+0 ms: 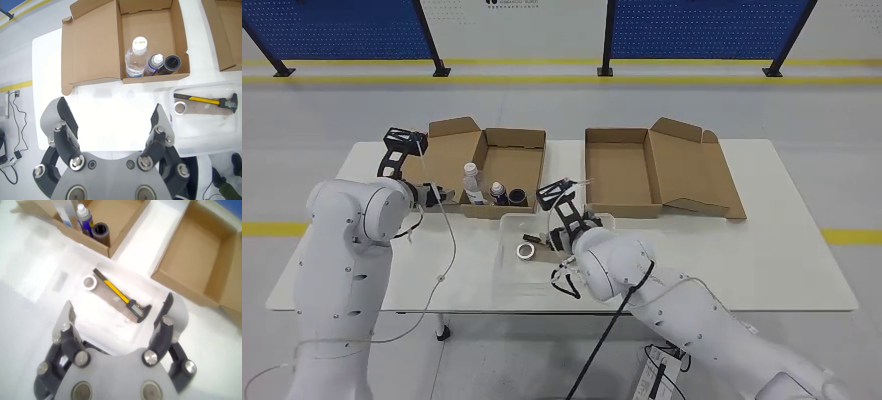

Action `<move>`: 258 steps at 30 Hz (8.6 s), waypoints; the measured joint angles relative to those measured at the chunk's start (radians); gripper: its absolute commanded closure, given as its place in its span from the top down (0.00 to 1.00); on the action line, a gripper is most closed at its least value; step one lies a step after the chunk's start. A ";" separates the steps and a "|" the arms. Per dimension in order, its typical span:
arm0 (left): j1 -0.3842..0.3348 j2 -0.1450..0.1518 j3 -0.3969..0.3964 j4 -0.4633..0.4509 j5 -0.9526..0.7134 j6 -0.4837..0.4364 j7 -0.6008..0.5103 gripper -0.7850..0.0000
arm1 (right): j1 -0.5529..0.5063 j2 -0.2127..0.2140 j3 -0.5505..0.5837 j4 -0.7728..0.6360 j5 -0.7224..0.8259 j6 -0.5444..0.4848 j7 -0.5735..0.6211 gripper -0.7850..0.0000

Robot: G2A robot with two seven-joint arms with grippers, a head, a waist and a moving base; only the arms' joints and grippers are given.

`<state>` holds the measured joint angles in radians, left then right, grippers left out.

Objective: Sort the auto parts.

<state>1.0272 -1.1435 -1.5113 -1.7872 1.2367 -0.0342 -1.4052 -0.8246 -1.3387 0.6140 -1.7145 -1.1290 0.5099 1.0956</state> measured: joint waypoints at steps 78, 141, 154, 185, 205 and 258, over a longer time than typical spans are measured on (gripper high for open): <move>0.000 0.000 0.000 0.000 0.000 0.000 0.000 1.00 | 0.202 -0.213 -0.035 0.451 0.129 0.004 0.211 1.00; 0.000 0.000 0.000 0.000 0.000 0.000 0.000 1.00 | 0.278 -0.476 -0.106 1.034 0.286 -0.195 -0.013 0.47; 0.000 0.000 0.000 0.000 0.000 0.000 0.000 1.00 | 0.307 -0.534 -0.105 1.140 0.305 -0.206 -0.082 0.48; 0.000 0.000 0.000 0.000 0.000 0.000 0.000 1.00 | 0.350 -0.635 -0.104 1.339 0.302 -0.258 -0.095 0.49; 0.000 0.000 0.000 0.000 0.000 0.000 0.000 1.00 | 0.369 -0.646 -0.072 1.387 0.315 -0.333 -0.011 0.44; 0.000 0.000 0.000 0.000 0.000 0.000 0.000 1.00 | 0.406 -0.398 0.422 1.401 0.941 -0.860 0.145 0.00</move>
<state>1.0272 -1.1435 -1.5113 -1.7872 1.2366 -0.0341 -1.4053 -0.4189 -1.7363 1.0355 -0.3134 -0.1883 -0.3506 1.2403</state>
